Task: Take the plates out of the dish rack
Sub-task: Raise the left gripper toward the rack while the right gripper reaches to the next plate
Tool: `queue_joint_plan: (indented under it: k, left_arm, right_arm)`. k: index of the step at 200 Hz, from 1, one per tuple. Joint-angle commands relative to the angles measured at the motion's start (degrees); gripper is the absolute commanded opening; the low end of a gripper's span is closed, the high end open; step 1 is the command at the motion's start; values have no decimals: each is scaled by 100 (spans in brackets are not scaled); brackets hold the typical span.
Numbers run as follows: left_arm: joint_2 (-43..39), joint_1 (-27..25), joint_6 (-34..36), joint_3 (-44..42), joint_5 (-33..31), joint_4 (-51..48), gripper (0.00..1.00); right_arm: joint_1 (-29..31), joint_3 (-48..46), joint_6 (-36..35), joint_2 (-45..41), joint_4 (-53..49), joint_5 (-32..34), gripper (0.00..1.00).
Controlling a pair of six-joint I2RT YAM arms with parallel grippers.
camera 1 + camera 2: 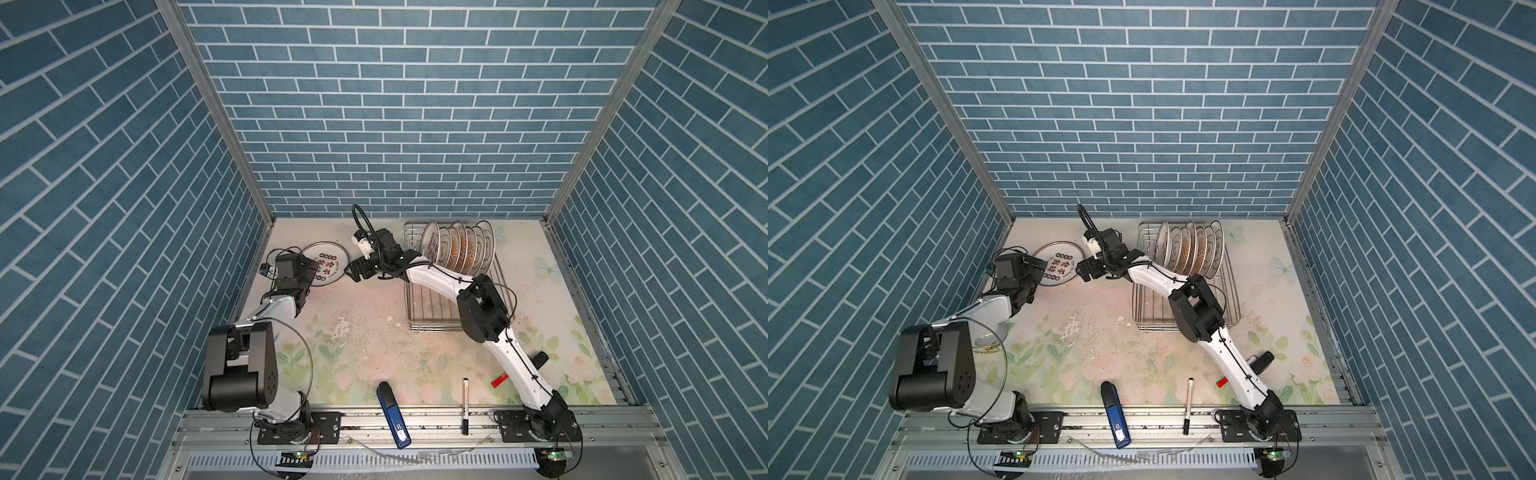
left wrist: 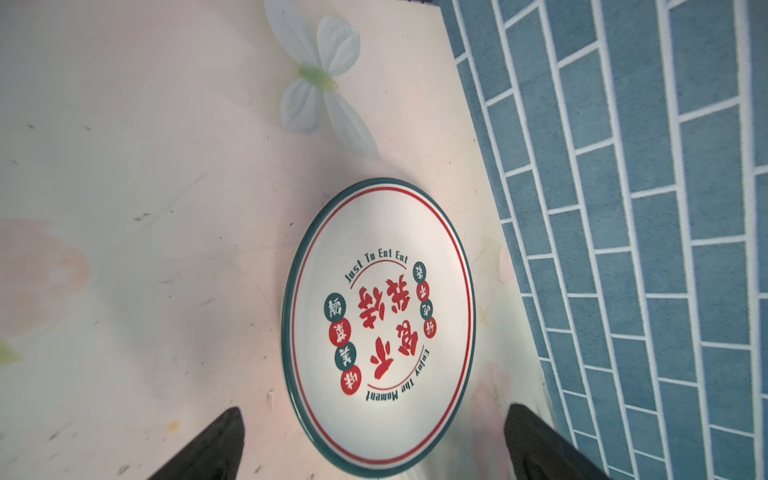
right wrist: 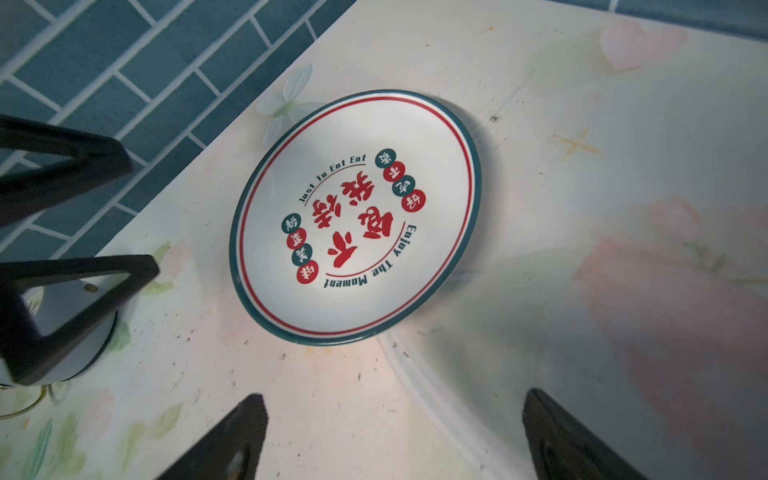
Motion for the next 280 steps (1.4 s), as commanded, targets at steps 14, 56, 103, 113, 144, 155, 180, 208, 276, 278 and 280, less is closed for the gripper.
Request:
queue_joint_plan:
  k: [14,56,103,113,144,155,180,208,276,278,280]
  left_arm:
    - [-784,-185,394,-68,-717,-725,100]
    - [-1799,-687,861,-211,-1001,-874,100]
    - [-2633,-1164,1227,-459,-450,-468,100]
    - [-2739,-1303,1338,-465,-477,-503,100]
    - [-2864,-1666,1676,-579,-272,-290,100]
    - [-2801,-1753,1825,-609,44,-31,100]
    - [-2707,-1896,2068,-887,750,897,100]
    - [-2683,-1919,2100,-1135,1492,1727,100]
    - [-2344,-2131,2356,-995,3007,2457,100]
    - [-2340,-2145,2374,-993,3020,2449,100]
    - [-2335,-2155,2392,-986,3030,2440,100]
  right_arm:
    - [113,-1001,-237,-1409,405,590,99]
    - [187,-2379,-282,-2808,927,980,99]
    - [236,-3513,-124,-4070,946,2137,99]
    - [234,-3760,-162,-4311,1028,2208,99]
    - [227,-4206,-194,-4832,1054,2470,99]
    - [218,-4298,-187,-4933,1016,2632,99]
    - [203,-4346,-109,-5054,782,3330,99]
    - [100,-3936,88,-4903,43,4008,99]
    - [-555,-2966,544,-4136,-956,3963,86]
    - [-573,-2928,555,-4104,-969,3947,85]
    - [-590,-2901,569,-4070,-981,3936,84]
